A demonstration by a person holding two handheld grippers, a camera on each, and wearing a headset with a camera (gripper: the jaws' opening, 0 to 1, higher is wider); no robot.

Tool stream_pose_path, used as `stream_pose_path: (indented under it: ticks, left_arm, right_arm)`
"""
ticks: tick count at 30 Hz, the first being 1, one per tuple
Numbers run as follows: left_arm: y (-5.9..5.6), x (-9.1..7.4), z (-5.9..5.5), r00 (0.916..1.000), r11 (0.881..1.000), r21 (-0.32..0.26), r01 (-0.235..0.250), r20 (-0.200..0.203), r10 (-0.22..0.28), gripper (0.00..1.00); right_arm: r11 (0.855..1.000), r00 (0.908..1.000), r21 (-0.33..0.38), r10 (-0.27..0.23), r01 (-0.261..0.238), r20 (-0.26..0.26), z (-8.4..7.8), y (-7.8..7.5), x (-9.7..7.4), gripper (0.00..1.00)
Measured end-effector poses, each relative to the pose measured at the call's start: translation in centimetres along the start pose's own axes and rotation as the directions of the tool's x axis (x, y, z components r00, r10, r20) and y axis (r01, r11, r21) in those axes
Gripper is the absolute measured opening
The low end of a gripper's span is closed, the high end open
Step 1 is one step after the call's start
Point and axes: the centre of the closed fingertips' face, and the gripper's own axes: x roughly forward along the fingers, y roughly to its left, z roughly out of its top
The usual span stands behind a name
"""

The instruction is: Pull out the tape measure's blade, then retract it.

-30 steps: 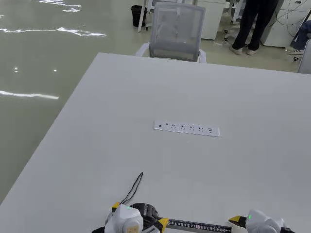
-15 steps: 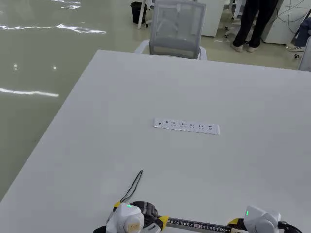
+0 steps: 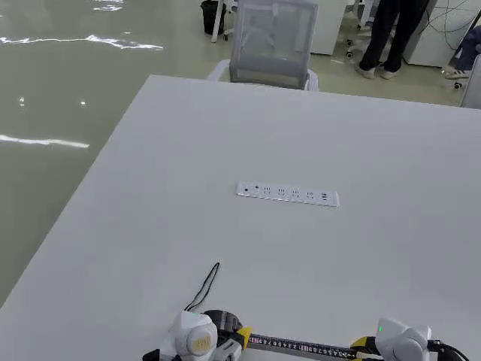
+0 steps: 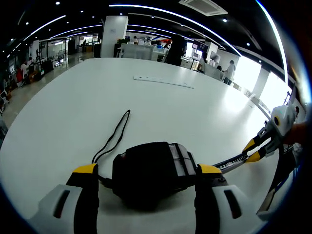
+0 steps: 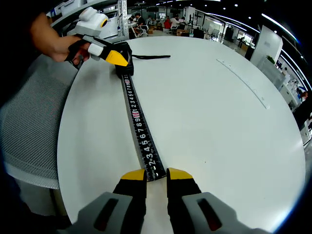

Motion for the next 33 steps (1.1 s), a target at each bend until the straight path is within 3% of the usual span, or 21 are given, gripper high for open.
stream_pose_path:
  ticks: [3,5,6,15,21,23,25,27,28,33]
  left_arm:
    - [-0.1,-0.1,-0.1,1.0000,1.000,-0.004,0.002,-0.001,-0.002,0.75]
    - [-0.8,-0.1,-0.1,0.9996,1.000,0.017,0.026,-0.010,-0.026,0.68]
    - [-0.7,-0.1,-0.3,0.9995,1.000,0.004,0.005,-0.030,-0.005,0.65]
    - [-0.6,0.2,-0.2,0.9996,1.000,0.019,0.002,-0.028,-0.002,0.63]
    - [-0.5,0.0,-0.1,0.9985,1.000,-0.009,0.028,-0.047,-0.028,0.65]
    - [-1.4,-0.2,0.2,0.9978,0.997,-0.048,0.058,-0.030,-0.059,0.68]
    - [-1.2,-0.1,0.4,0.9990,0.998,-0.058,0.034,-0.028,-0.035,0.73]
    - [0.6,-0.3,0.3,0.9985,0.998,-0.042,-0.038,-0.041,0.036,0.64]
    - [-0.5,-0.2,0.5,0.9993,0.999,-0.049,0.016,-0.032,-0.017,0.64]
    - [-0.6,-0.4,0.3,0.9994,0.999,-0.034,0.003,-0.036,-0.004,0.62]
  right_arm:
    - [1.000,1.0000,-0.001,-0.002,0.002,-0.002,0.0,0.0,0.0,0.14]
    - [1.000,1.0000,0.003,-0.002,0.002,-0.002,-0.1,0.0,0.1,0.14]
    - [1.000,1.0000,0.003,-0.002,0.002,-0.002,0.0,0.0,0.0,0.14]
    - [1.000,1.0000,0.002,0.001,-0.001,-0.009,-0.1,-0.1,0.1,0.14]
    - [1.000,0.9996,-0.005,0.007,-0.008,-0.025,-0.1,-0.1,0.1,0.13]
    - [1.000,0.9995,-0.006,0.008,-0.008,-0.032,-0.2,-0.1,0.2,0.13]
    - [1.000,0.9993,-0.009,0.007,-0.007,-0.036,-0.3,-0.1,0.2,0.13]
    - [1.000,0.9993,-0.006,0.005,-0.006,-0.037,-0.1,0.0,0.1,0.13]
    - [1.000,0.9993,-0.005,0.005,-0.006,-0.037,-0.2,0.0,0.1,0.13]
    - [1.000,0.9991,-0.007,0.005,-0.005,-0.042,-0.2,0.1,0.0,0.13]
